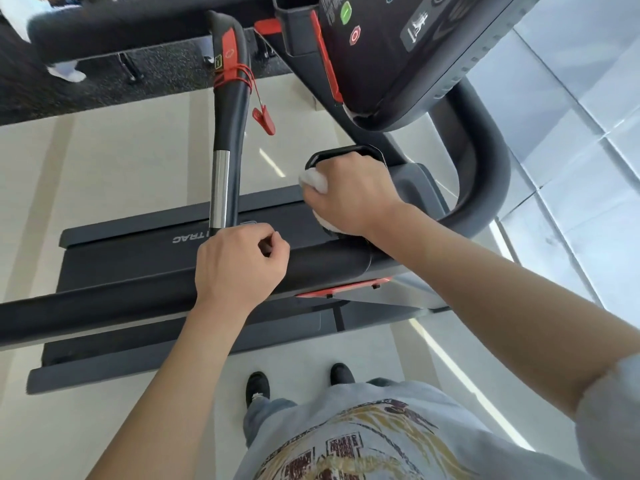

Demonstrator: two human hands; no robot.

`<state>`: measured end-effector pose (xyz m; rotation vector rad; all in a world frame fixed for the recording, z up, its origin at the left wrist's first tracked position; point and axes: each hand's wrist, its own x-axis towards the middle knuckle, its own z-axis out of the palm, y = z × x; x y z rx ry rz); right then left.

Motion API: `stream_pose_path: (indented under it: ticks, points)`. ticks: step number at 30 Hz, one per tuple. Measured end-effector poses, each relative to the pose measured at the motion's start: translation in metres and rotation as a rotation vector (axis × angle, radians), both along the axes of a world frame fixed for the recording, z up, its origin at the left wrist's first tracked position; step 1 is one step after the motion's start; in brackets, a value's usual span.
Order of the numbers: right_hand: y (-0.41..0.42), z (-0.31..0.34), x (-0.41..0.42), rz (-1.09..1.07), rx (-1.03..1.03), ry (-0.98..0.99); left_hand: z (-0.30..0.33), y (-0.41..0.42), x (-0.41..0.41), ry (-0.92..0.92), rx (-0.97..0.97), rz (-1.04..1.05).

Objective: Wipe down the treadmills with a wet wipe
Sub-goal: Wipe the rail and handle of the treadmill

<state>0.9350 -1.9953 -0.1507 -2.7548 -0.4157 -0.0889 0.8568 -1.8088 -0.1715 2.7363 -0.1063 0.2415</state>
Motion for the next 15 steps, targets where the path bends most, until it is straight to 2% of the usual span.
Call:
stream_pose_path:
  ticks: [4,8,15]
  points:
    - [-0.034,0.008,-0.009,-0.015,-0.07,0.057,0.0,0.002,-0.003,-0.009,0.011,-0.015]
    - [-0.077,0.006,-0.008,-0.08,-0.123,-0.054,0.001,0.001,0.0,-0.019,0.005,-0.015]
    - [-0.059,0.016,0.033,-0.134,-0.095,-0.107,0.001,0.002,-0.001,0.01,-0.001,-0.003]
